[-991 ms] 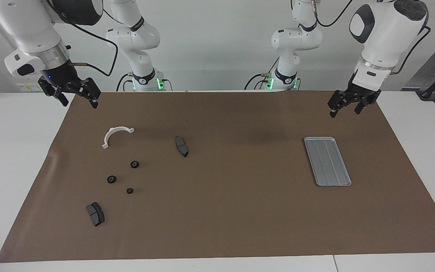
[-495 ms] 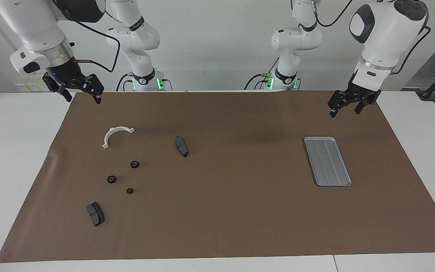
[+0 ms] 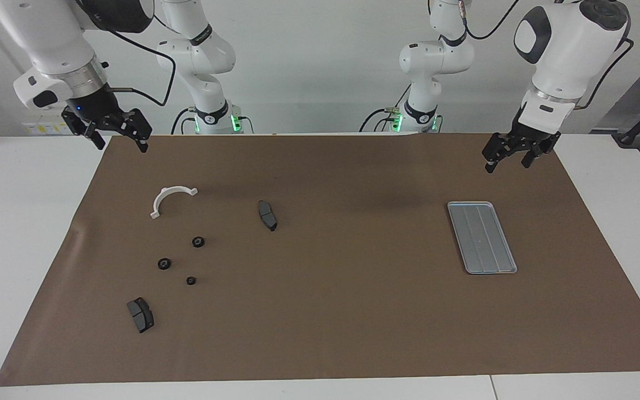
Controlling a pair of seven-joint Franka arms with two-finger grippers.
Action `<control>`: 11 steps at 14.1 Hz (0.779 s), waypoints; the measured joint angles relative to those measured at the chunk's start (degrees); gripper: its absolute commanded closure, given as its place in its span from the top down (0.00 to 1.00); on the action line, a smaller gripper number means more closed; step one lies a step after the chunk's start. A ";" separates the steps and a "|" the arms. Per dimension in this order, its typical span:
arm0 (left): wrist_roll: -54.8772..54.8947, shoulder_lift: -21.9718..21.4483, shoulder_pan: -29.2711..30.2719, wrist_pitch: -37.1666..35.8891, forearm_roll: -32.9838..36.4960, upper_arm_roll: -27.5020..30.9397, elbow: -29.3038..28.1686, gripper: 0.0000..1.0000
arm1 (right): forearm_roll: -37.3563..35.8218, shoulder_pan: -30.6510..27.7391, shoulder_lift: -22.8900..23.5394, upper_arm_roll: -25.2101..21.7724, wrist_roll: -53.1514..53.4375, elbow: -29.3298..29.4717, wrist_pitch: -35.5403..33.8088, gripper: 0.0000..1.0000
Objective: Place bearing gear from tray to pile
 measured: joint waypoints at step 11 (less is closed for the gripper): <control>0.00 0.00 0.00 0.00 0.00 0.00 0.00 1.00 | -0.89 0.74 -0.73 0.08 0.00 0.00 -1.30 1.00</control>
